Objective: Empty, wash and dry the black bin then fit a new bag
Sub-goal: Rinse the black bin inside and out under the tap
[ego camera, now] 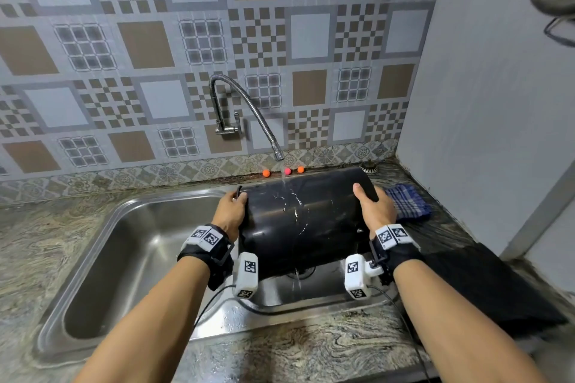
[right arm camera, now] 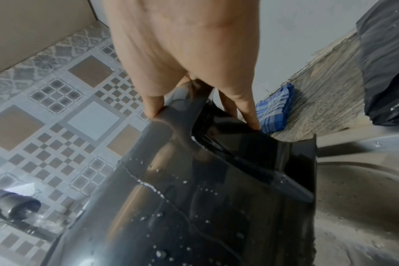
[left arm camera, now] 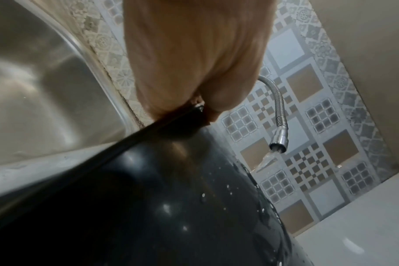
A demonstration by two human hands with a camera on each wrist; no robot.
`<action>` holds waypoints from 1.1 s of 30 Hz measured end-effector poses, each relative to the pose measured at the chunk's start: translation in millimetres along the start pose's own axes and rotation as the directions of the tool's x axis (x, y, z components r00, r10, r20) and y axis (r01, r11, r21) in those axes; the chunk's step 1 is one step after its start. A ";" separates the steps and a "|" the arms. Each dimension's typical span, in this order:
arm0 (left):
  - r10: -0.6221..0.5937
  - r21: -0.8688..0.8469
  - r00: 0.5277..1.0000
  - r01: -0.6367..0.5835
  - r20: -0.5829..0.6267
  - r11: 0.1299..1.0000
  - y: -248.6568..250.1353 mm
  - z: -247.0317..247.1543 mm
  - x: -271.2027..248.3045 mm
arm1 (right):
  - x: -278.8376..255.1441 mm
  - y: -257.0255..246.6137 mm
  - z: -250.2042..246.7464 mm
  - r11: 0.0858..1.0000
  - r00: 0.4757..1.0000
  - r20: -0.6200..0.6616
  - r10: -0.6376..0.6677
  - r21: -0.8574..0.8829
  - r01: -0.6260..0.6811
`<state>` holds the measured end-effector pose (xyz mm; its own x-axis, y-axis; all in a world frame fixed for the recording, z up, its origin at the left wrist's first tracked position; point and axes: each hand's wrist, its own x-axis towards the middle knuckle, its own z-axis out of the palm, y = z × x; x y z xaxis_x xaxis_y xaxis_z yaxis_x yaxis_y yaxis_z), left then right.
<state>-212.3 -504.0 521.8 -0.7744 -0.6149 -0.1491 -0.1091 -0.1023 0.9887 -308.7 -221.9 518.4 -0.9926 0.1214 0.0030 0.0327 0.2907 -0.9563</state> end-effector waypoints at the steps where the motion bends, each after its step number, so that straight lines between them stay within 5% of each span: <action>1: -0.003 0.030 1.000 0.003 -0.010 1.000 -2.6 -1.5 6.0 | -0.7 1.7 1.5 1.000 1.000 -0.004 -0.002 -0.021 0.002; 9: 0.073 0.043 0.994 -0.069 -0.078 0.997 -13.8 -2.8 24.1 | 1.2 15.8 2.3 0.987 0.999 0.038 -0.002 -0.161 0.008; 17: 0.145 0.026 0.982 -0.142 -0.125 0.989 -20.4 5.8 17.3 | 50.2 -21.3 -9.3 0.859 0.957 0.156 -0.246 -0.423 0.289; 21: 0.157 0.052 0.978 -0.151 -0.139 0.987 -27.0 13.5 10.5 | 91.5 -71.5 9.2 0.741 0.842 0.367 -0.395 -0.416 0.528; 26: 0.184 0.114 0.969 -0.166 -0.168 0.979 -35.4 19.0 -2.8 | 132.1 -128.4 53.0 0.544 0.607 0.650 -0.458 -0.335 0.769; 29: 0.148 0.101 0.972 -0.131 -0.185 0.986 -44.6 17.5 -7.3 | 148.1 -148.2 87.5 0.459 0.487 0.737 -0.469 -0.268 0.847; 33: 0.167 0.109 0.967 -0.148 -0.191 0.983 -46.8 17.4 -15.3 | 160.3 -157.6 142.3 0.436 0.407 0.761 -0.505 -0.182 0.881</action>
<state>-206.3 -476.3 478.1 -0.6485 -0.7610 0.0184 -0.0605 0.0756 0.9953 -489.5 -383.3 627.9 -0.5097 -0.8195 0.2620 -0.8392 0.4064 -0.3613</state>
